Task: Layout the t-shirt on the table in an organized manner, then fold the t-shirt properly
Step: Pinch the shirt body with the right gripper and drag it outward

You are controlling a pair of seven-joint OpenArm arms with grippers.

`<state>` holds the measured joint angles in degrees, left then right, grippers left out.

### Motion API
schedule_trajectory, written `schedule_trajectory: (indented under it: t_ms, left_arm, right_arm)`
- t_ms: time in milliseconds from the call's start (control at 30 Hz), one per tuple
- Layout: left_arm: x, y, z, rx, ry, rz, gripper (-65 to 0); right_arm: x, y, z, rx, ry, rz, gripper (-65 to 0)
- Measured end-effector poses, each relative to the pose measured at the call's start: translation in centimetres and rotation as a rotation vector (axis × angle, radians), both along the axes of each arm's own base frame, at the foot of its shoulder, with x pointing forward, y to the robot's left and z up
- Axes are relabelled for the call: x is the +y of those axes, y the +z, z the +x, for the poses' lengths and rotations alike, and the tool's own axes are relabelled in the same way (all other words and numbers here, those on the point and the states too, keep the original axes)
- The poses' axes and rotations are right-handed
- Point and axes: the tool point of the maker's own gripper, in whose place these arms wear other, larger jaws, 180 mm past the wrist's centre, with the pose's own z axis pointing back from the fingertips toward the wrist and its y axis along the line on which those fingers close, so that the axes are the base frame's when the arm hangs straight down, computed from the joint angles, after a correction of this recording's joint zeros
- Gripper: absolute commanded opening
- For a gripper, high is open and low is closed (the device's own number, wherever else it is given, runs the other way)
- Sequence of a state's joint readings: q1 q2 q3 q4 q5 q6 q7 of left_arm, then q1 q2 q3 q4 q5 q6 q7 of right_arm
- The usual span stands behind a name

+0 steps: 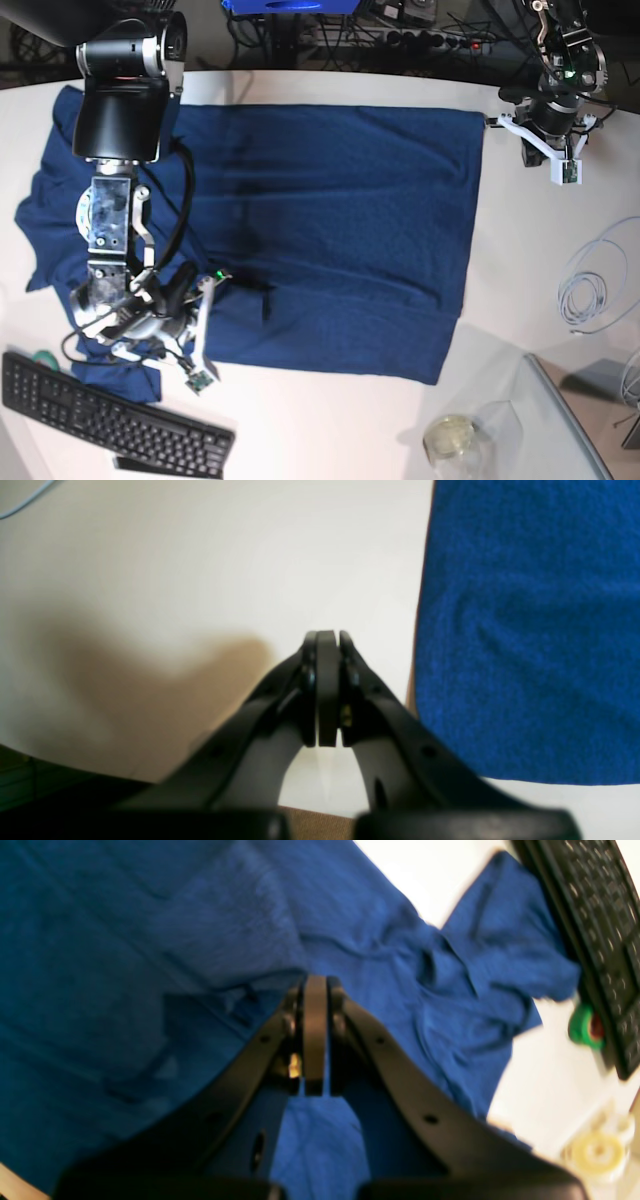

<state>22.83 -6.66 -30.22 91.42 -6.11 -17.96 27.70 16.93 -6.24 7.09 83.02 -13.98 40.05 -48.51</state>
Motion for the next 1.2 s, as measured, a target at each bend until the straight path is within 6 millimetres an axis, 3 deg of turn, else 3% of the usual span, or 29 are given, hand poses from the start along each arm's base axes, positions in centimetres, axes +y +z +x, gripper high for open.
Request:
schedule_trajectory:
  t_ms: [133,367,433,533,600,733,900,1067,1200]
  left_arm:
    - [0.1,0.0,0.0,0.001,0.000,0.002,-65.0]
    - [0.1,0.0,0.1,-0.001,0.000,0.002,-65.0]
    - [0.1,0.1,0.1,-0.001,-0.001,0.002,-65.0]
    - [0.1,0.1,0.1,-0.001,-0.001,0.002,-65.0]
    - [0.1,0.1,0.1,-0.001,-0.002,0.004,-65.0]
    - [0.2,0.1,0.0,0.002,-0.002,0.005,-65.0]
    - [0.1,0.0,0.0,0.001,-0.002,0.004,-65.0]
    - [0.2,0.0,0.0,0.002,-0.001,0.004,-65.0]
    - [0.1,0.0,0.0,0.001,-0.001,0.004,-65.0]
  right_arm:
    - [1.9,0.3,0.0,-0.011,0.051,0.004,-65.0]
    - [2.0,0.2,0.0,-0.011,0.057,0.002,-62.4]
    - [2.5,-1.0,0.0,0.007,0.073,0.023,-51.5]
    - [4.4,-5.2,-1.1,0.077,0.113,0.108,-27.6]
    - [5.4,-7.8,-2.4,0.136,0.132,0.153,-20.3]
    - [5.6,-10.2,-2.8,0.217,0.135,0.182,-20.0]
    - [5.9,-9.6,-1.6,0.177,0.133,0.213,-20.6]
    - [6.3,-9.9,-2.0,0.189,0.141,0.214,-29.7]
    - [6.3,-9.0,-0.8,0.155,0.143,0.222,-30.9]
